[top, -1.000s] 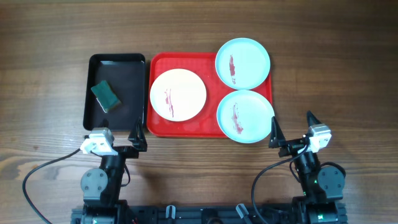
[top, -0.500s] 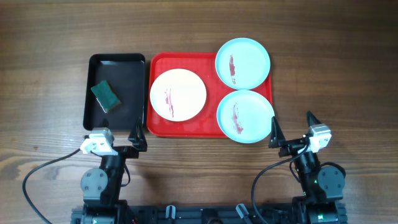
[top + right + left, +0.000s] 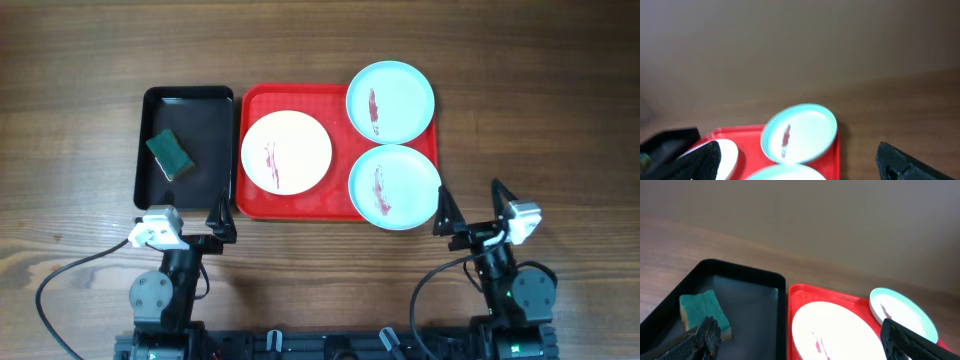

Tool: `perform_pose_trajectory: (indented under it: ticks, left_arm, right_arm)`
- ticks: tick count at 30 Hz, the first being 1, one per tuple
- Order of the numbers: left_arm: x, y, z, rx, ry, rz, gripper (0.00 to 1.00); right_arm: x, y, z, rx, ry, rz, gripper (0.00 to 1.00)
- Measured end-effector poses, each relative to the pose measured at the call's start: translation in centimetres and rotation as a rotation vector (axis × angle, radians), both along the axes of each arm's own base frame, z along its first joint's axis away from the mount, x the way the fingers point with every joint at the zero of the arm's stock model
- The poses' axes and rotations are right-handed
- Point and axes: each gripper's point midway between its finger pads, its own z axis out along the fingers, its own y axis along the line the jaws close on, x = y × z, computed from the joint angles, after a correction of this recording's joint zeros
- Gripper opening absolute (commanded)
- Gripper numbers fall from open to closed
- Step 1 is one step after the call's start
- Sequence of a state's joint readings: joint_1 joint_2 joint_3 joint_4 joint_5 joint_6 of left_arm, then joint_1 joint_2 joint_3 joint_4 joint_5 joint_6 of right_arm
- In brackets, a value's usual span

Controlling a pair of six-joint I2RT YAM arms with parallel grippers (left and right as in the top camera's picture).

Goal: Clean dirty plates on tray and stack at the side

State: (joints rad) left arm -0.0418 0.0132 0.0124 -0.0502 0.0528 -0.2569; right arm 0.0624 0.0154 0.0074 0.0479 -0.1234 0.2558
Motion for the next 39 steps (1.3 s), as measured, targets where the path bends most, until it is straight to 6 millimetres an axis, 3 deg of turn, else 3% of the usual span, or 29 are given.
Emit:
perform_pose_trajectory:
  ticks: [12,19,25,33,39]
  left_arm:
    - [-0.5,-3.0,0.9,-0.027,-0.029,-0.175,1.00]
    - [-1.3,-3.2,4.5,-0.032,-0.085,-0.193,1.00]
    - [-2.1,-3.2,5.0,-0.042,-0.021,-0.191,1.00]
    - [-3.1,-2.8,7.1,-0.044,0.031,-0.169,1.00]
    - [-2.6,-2.3,7.9,-0.045,0.158,-0.137,1.00]
  right_arm:
    - [-0.5,1.7,1.1,0.027,-0.039,0.104,1.00]
    - [-1.2,3.0,2.4,0.021,-0.059,0.187,1.00]
    - [-1.7,3.9,4.0,0.016,-0.067,0.245,1.00]
    - [-0.7,4.3,5.3,-0.022,0.041,0.264,1.00]
    - [1.3,4.7,6.2,-0.091,0.196,0.288,1.00]
